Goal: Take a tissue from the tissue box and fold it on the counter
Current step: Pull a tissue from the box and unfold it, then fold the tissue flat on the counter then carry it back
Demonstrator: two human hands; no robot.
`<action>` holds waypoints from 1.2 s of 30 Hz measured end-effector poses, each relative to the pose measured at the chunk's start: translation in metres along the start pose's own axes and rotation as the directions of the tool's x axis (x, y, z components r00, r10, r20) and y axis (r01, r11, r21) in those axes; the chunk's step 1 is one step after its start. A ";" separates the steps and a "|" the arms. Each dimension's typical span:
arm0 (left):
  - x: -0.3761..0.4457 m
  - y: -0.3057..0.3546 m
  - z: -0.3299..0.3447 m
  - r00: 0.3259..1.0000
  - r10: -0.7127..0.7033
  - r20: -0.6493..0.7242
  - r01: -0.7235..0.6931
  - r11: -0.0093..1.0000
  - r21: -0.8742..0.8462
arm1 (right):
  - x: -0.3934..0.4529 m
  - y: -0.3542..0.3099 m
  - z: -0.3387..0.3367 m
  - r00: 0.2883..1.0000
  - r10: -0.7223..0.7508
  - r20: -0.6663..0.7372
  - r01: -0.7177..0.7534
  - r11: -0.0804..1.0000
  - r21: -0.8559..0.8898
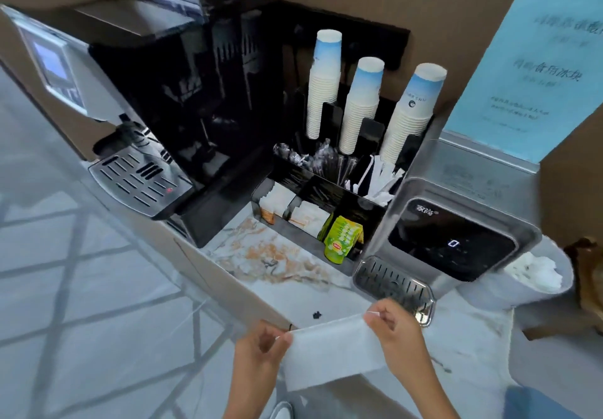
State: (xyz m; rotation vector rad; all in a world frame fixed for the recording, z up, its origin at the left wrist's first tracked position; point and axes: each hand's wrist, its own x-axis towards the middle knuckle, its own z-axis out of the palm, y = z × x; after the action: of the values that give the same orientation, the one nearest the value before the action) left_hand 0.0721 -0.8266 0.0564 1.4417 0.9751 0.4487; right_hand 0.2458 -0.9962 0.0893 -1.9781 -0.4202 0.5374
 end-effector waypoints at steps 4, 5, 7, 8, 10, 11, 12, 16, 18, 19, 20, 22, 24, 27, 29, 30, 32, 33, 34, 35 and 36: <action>-0.004 -0.024 0.007 0.997 -0.065 -0.039 0.064 0.998 -0.030 | 0.016 0.022 0.009 0.993 0.069 0.092 -0.063 0.996 -0.069; -0.005 -0.029 0.011 0.994 -0.093 -0.057 0.092 0.995 -0.030 | 0.023 0.028 0.010 0.990 0.079 0.115 -0.070 0.994 -0.084; -0.005 -0.040 0.022 0.982 -0.151 -0.113 0.150 0.989 -0.022 | 0.039 0.037 0.013 0.984 0.086 0.159 -0.066 0.990 -0.127; -0.004 -0.044 0.027 0.973 -0.176 -0.149 0.177 0.984 -0.012 | 0.049 0.040 0.015 0.980 0.083 0.183 -0.054 0.986 -0.161; -0.001 -0.053 0.038 0.945 -0.227 -0.234 0.229 0.973 -0.019 | 0.068 0.046 0.020 0.971 0.064 0.231 -0.008 0.972 -0.233; 0.000 -0.057 0.043 0.926 -0.253 -0.279 0.253 0.967 -0.035 | 0.078 0.048 0.024 0.967 0.052 0.251 0.018 0.964 -0.267; 0.001 -0.061 0.050 0.905 -0.277 -0.322 0.275 0.960 -0.055 | 0.086 0.050 0.028 0.961 0.043 0.274 0.045 0.951 -0.306; 0.003 -0.077 0.071 0.809 -0.381 -0.448 0.356 0.924 -0.142 | 0.107 0.054 0.044 0.930 -0.058 0.363 0.249 0.826 -0.506; 0.005 -0.082 0.075 0.763 -0.407 -0.502 0.373 0.912 -0.174 | 0.112 0.053 0.053 0.910 -0.125 0.395 0.345 0.758 -0.554; 0.006 -0.084 0.077 0.741 -0.417 -0.527 0.378 0.907 -0.187 | 0.114 0.054 0.057 0.898 -0.155 0.412 0.385 0.731 -0.564; 0.007 -0.085 0.076 0.723 -0.420 -0.548 0.376 0.905 -0.198 | 0.115 0.053 0.061 0.886 -0.183 0.425 0.419 0.707 -0.570; 0.010 -0.088 0.075 0.687 -0.437 -0.580 0.371 0.898 -0.237 | 0.118 0.053 0.070 0.865 -0.220 0.452 0.470 0.671 -0.573; 0.014 -0.088 0.073 0.668 -0.439 -0.601 0.354 0.898 -0.263 | 0.120 0.053 0.076 0.858 -0.235 0.457 0.488 0.651 -0.582; 0.019 -0.088 0.073 0.658 -0.428 -0.619 0.336 0.903 -0.267 | 0.122 0.054 0.081 0.853 -0.237 0.465 0.499 0.634 -0.591; 0.021 -0.088 0.075 0.662 -0.419 -0.621 0.334 0.907 -0.256 | 0.121 0.054 0.081 0.851 -0.242 0.465 0.498 0.651 -0.573; 0.021 -0.089 0.076 0.666 -0.419 -0.617 0.336 0.907 -0.252 | 0.120 0.053 0.081 0.851 -0.245 0.465 0.498 0.659 -0.564; 0.021 -0.093 0.076 0.669 -0.421 -0.612 0.345 0.906 -0.246 | 0.117 0.053 0.078 0.849 -0.271 0.454 0.508 0.660 -0.554; 0.019 -0.095 0.076 0.665 -0.425 -0.614 0.349 0.904 -0.248 | 0.115 0.054 0.077 0.838 -0.306 0.452 0.530 0.652 -0.541; 0.018 -0.098 0.076 0.658 -0.432 -0.617 0.351 0.901 -0.256 | 0.113 0.055 0.074 0.815 -0.349 0.463 0.569 0.639 -0.518; 0.016 -0.099 0.075 0.650 -0.440 -0.620 0.351 0.897 -0.269 | 0.110 0.057 0.072 0.777 -0.392 0.492 0.619 0.617 -0.486; 0.014 -0.100 0.074 0.644 -0.445 -0.622 0.348 0.895 -0.280 | 0.106 0.060 0.070 0.729 -0.427 0.535 0.673 0.588 -0.449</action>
State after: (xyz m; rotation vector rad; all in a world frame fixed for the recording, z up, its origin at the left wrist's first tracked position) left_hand 0.1084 -0.8749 -0.0537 0.8769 1.7755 0.7147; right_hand 0.3013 -0.9168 -0.0124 -2.1703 -1.6065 0.3707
